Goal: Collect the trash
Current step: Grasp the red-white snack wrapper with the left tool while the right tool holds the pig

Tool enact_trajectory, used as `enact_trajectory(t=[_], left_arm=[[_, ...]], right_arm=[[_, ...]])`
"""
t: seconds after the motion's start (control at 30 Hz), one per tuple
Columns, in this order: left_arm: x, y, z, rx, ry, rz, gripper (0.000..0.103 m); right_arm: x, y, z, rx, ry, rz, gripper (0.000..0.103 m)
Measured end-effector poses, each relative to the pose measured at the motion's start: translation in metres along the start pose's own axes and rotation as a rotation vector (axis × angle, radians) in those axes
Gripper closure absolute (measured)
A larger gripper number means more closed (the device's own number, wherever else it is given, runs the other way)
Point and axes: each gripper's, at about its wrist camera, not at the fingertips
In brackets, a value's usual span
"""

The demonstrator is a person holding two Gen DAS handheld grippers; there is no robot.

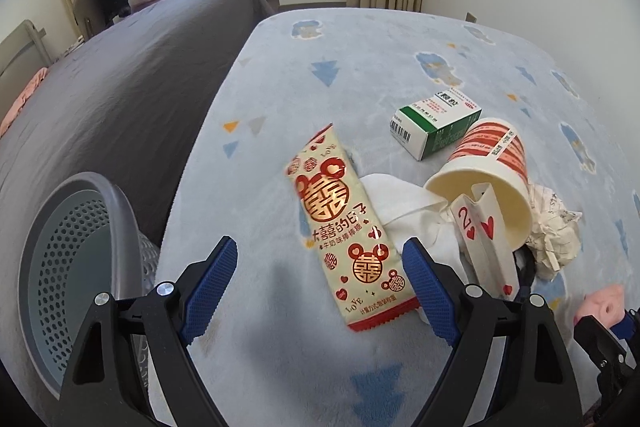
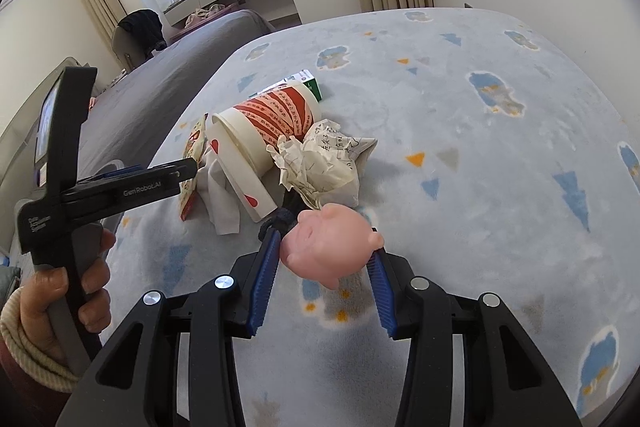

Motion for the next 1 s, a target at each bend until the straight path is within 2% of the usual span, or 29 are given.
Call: enact_trajectory(t=[0.23, 0.4, 0.7, 0.83, 1.0], left_arm=[[-0.007, 0.001, -0.017, 0.012, -0.048, 0.000, 0.020], [-0.004, 0.000, -0.025, 0.034, -0.043, -0.003, 0.020], [0.002, -0.001, -0.003, 0.010, 0.021, -0.005, 0.020], [-0.005, 0.004, 0.006, -0.017, 0.000, -0.014, 0.020], [-0.009, 0.011, -0.001, -0.017, -0.016, -0.029, 0.018]], right_arm=[[-0.004, -0.001, 0.000, -0.010, -0.004, -0.010, 0.061], [-0.003, -0.001, -0.005, 0.004, -0.008, -0.005, 0.061], [-0.004, 0.002, -0.004, 0.002, -0.002, -0.016, 0.061], [-0.004, 0.002, -0.003, 0.000, -0.003, -0.017, 0.061], [-0.001, 0.001, -0.005, 0.002, -0.007, -0.005, 0.061]])
Point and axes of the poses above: each gripper's, at about its wrist camera, not at the fingertips, and x roughly against the way its jaws point, z to its right, y to its underside, and after that the axes turned 14 degrees about x, right-handed
